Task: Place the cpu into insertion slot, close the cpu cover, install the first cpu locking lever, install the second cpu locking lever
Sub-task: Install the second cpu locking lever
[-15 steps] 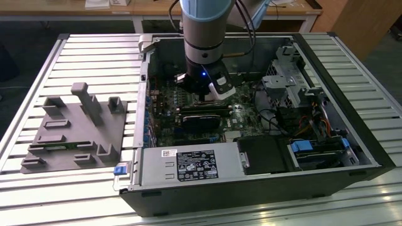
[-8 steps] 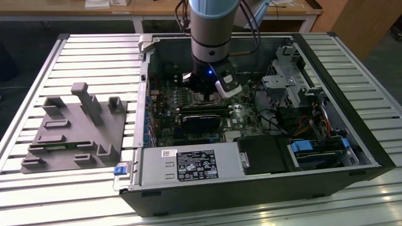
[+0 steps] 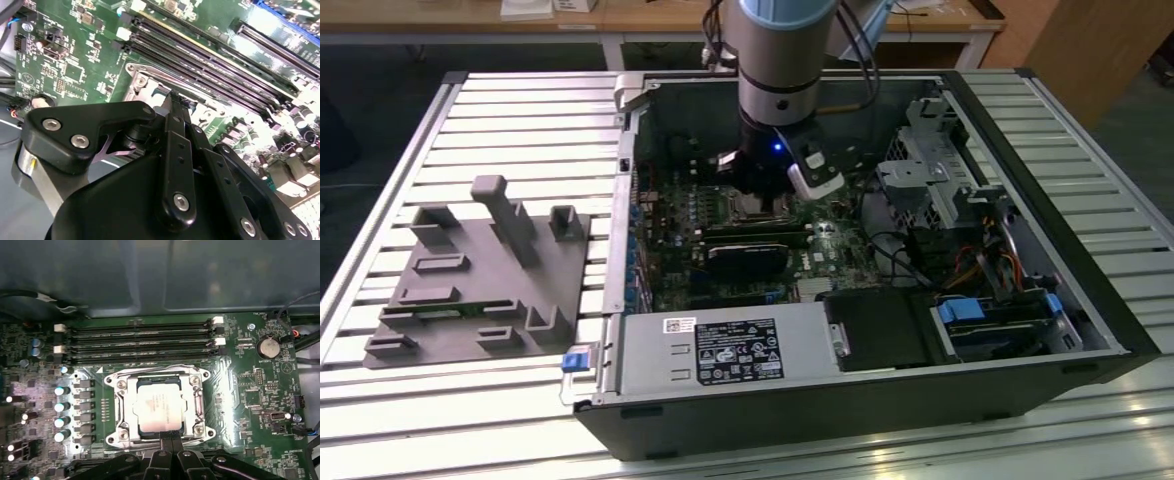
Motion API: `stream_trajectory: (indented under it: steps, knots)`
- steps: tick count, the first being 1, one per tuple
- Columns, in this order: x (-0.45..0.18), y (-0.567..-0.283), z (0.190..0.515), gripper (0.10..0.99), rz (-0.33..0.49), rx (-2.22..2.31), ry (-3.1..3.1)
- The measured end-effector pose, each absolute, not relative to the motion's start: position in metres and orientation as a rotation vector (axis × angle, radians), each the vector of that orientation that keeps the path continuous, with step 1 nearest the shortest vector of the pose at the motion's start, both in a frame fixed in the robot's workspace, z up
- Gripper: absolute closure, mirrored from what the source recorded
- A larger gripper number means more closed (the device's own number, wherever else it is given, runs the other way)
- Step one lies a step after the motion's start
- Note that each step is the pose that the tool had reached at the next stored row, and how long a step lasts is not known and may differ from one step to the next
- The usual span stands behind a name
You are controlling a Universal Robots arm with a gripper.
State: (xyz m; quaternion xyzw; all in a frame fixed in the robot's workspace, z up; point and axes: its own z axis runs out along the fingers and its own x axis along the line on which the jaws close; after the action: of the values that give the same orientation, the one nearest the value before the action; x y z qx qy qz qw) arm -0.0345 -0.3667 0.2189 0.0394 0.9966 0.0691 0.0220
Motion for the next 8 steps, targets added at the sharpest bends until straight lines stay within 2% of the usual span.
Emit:
stream_trajectory:
  steps: [8]
  knots:
    - [-0.0308,-0.3642,0.2184,0.98,0.147,0.121,3.092]
